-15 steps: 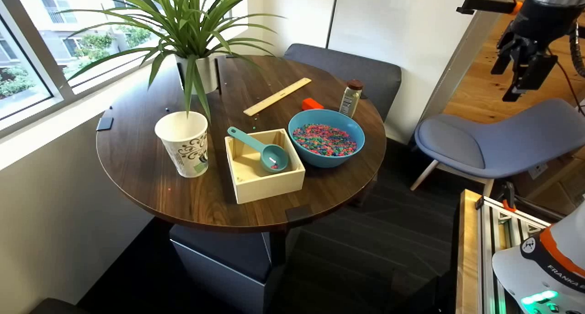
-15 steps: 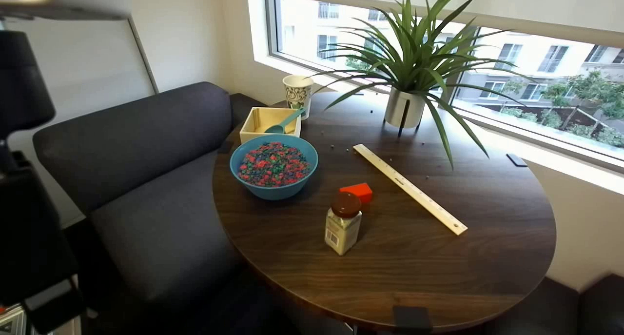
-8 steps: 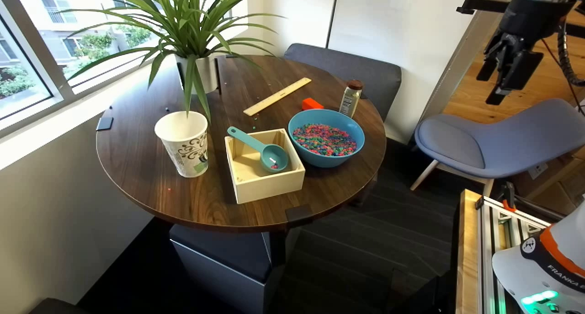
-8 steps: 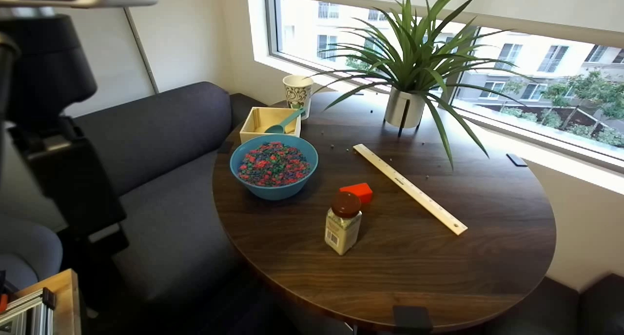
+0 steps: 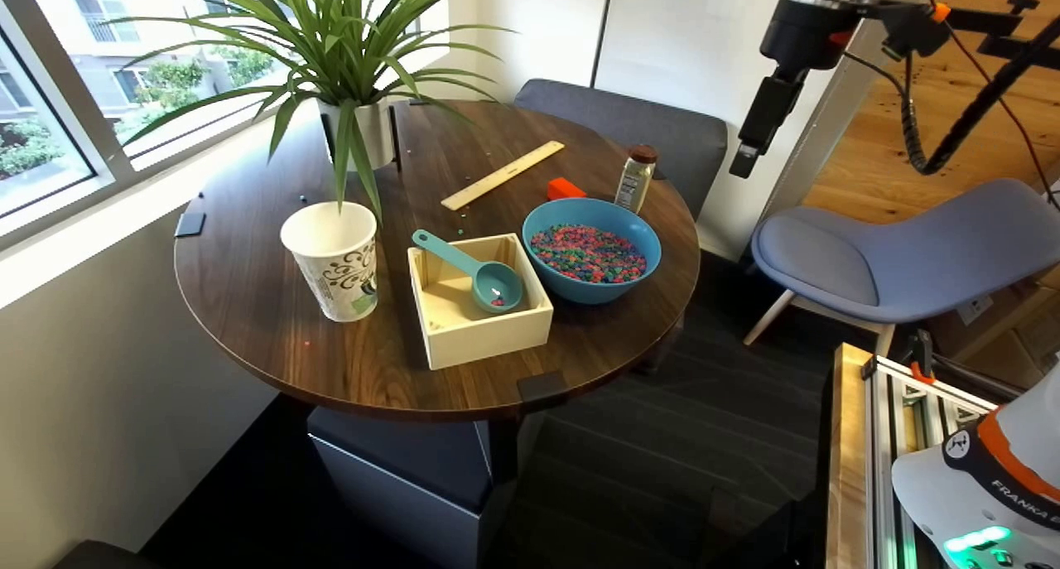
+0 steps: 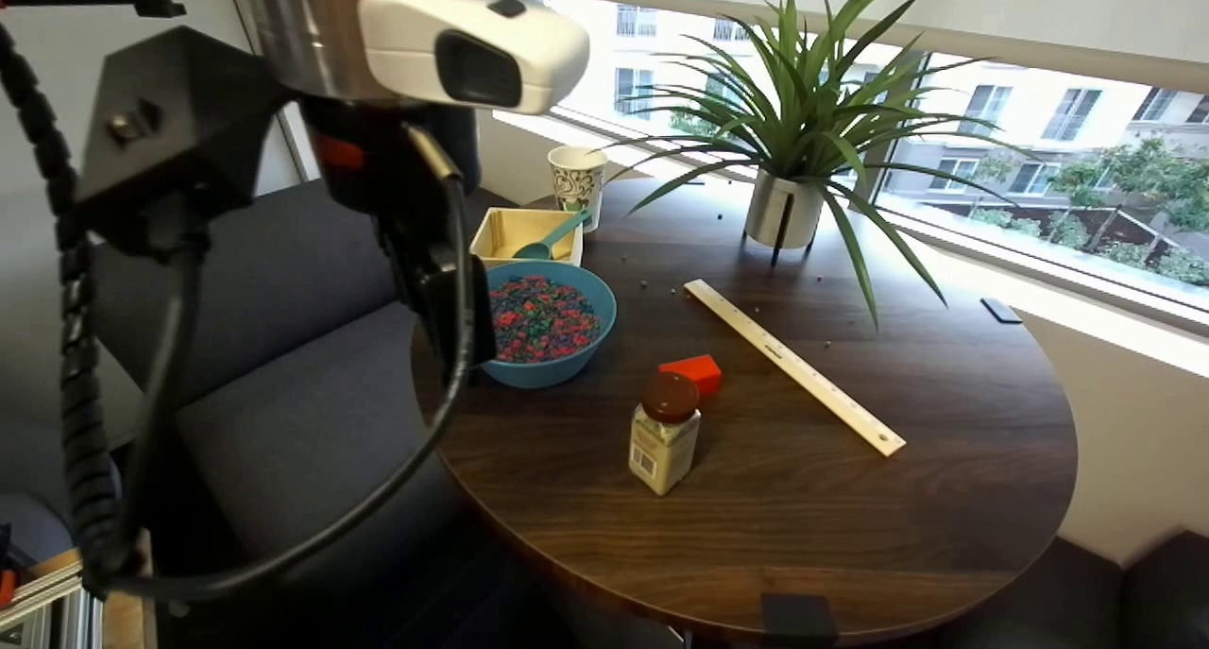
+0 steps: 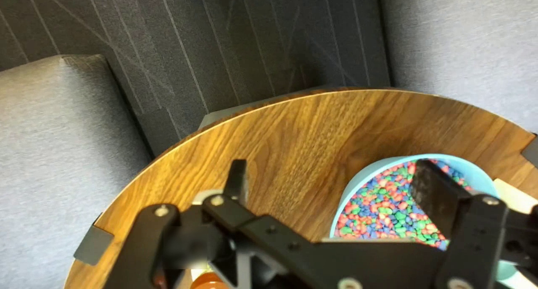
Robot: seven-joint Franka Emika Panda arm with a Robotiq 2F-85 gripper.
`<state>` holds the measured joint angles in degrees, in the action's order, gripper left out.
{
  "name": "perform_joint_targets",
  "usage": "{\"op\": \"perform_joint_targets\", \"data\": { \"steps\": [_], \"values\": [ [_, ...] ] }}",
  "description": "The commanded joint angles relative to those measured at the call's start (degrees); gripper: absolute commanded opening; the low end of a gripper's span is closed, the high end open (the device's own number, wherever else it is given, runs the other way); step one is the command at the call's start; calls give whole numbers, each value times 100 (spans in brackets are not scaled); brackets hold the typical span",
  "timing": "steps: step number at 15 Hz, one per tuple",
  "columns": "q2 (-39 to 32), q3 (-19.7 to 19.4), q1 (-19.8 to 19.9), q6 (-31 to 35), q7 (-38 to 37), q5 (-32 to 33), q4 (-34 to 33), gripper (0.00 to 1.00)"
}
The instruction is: Move the blue bowl forwards
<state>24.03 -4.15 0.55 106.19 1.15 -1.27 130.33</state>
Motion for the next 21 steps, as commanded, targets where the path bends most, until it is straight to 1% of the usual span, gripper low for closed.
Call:
{"op": "perform_joint_targets", "data": {
  "steps": [1,3,6,7,8,10,11,13,14,17,19,21],
  "values": [
    [-158,53,52,-10,21,-49,-111,100],
    [-280,55,48,-10,20,-64,-206,100],
    [-268,55,48,-11,20,-68,-241,100],
    [-369,165,118,28,-586,-84,-227,100],
    [-425,207,128,48,-909,-200,-175,100],
    [-540,293,132,5,-1490,-356,-87,100],
    [-571,312,129,101,-1745,-496,-28,100],
    [-653,326,98,160,-2113,-913,70,100],
    [-735,307,79,174,-2155,-1161,94,100],
    [-961,164,50,599,-1712,-1999,274,100],
    [-1107,143,52,968,-1545,-2360,389,100],
    [-1282,94,31,1272,-1199,-2702,464,100]
  ]
}}
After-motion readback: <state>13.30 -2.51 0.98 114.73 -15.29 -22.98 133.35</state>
